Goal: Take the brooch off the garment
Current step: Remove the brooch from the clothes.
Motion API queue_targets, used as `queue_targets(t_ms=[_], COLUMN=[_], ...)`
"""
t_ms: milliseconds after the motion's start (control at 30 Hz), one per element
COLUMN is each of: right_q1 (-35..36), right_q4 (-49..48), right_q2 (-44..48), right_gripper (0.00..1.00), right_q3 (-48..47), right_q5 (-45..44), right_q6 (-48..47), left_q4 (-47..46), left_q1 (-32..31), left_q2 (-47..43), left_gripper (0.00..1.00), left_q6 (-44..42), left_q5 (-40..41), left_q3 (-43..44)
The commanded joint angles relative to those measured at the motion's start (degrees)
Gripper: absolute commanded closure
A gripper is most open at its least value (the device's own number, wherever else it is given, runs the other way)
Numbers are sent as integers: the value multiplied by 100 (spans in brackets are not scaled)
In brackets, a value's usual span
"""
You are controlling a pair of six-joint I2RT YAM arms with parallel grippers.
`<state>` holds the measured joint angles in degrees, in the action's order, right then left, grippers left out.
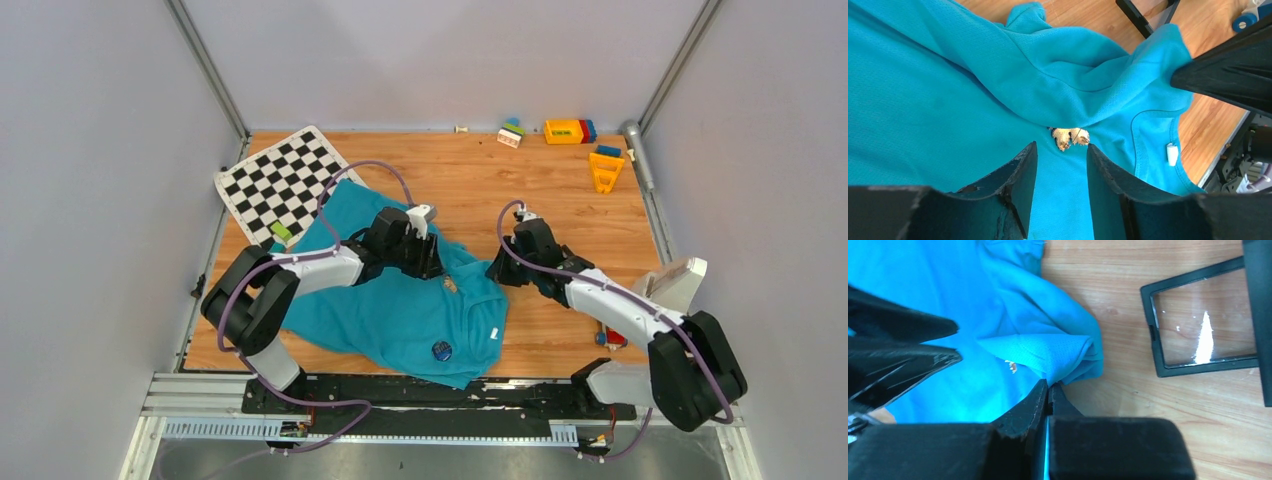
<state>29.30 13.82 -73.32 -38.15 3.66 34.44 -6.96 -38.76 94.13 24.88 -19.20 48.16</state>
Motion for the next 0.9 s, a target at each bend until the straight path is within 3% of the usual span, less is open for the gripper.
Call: queue_targets(t_ms=[0, 367, 667, 867], right_q1=[-31, -30, -29, -25], right_q4=[-472, -499, -494, -490], right_q2=[576, 1329, 1199, 1210], right_gripper=[100, 100, 100, 100], right_q3=[70, 181, 150, 137], right_q5=[434, 1139, 1379, 1368], right_q6=[-239, -330, -298, -272], left_q4=[-326, -684, -2115, -2254], left_q1=[73, 268, 635, 688], left_q2=[282, 783, 976, 963], left_gripper=[53, 49, 49, 50], left_q6=[190, 481, 1346, 1427], left_q5=[-529, -1466, -2444, -2478], left_q3=[108, 209, -181, -276])
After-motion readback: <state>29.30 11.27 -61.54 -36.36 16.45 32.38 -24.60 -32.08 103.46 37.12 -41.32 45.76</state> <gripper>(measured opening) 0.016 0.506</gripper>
